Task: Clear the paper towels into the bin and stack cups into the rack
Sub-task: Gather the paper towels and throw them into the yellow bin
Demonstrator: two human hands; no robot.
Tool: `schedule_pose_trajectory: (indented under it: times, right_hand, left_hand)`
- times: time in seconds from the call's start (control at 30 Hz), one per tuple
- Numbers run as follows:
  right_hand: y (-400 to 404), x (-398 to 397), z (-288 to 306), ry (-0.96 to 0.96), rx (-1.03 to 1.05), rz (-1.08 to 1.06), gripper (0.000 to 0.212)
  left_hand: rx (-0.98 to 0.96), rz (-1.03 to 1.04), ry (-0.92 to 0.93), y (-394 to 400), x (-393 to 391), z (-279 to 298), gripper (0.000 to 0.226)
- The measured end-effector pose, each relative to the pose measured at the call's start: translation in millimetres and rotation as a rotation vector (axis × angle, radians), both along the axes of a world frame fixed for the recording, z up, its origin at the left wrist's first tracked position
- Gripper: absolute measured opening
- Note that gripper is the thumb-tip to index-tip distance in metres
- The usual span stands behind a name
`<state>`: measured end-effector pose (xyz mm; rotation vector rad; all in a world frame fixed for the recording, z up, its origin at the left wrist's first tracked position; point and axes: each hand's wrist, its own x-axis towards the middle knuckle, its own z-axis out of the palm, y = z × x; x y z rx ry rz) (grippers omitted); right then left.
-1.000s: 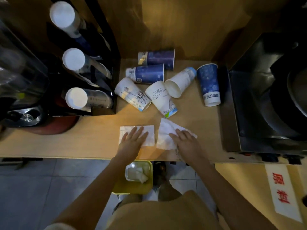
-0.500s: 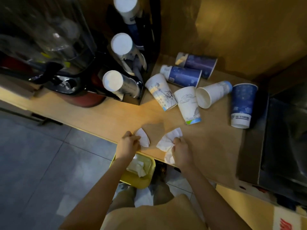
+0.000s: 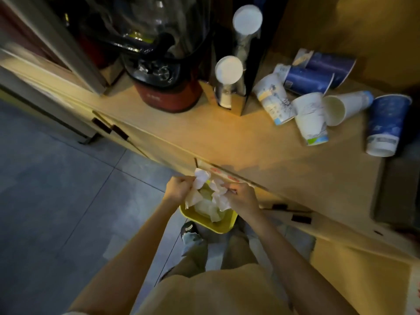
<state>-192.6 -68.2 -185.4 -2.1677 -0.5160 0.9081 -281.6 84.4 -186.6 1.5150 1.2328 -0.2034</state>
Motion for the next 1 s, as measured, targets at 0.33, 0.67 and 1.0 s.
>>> schedule_pose_trajectory:
  times: [0.33,0.67,1.0]
  right_hand:
    - [0,-43,-57,0.307,-0.152,-0.199,0.017]
    - [-13,-47,-207,0.173,-0.282,-0.062,0.023]
    - [-7,-36,-411,0.042,-0.344,-0.128,0.022]
  left_hand:
    - [0.004,-0.092,0.088,7,-79,-55,0.028]
    - [0.063,0.061,0.158,-9,-79,-192,0.022]
    - [-0.124,-0.088,0.237,-9,-28,-378,0.034]
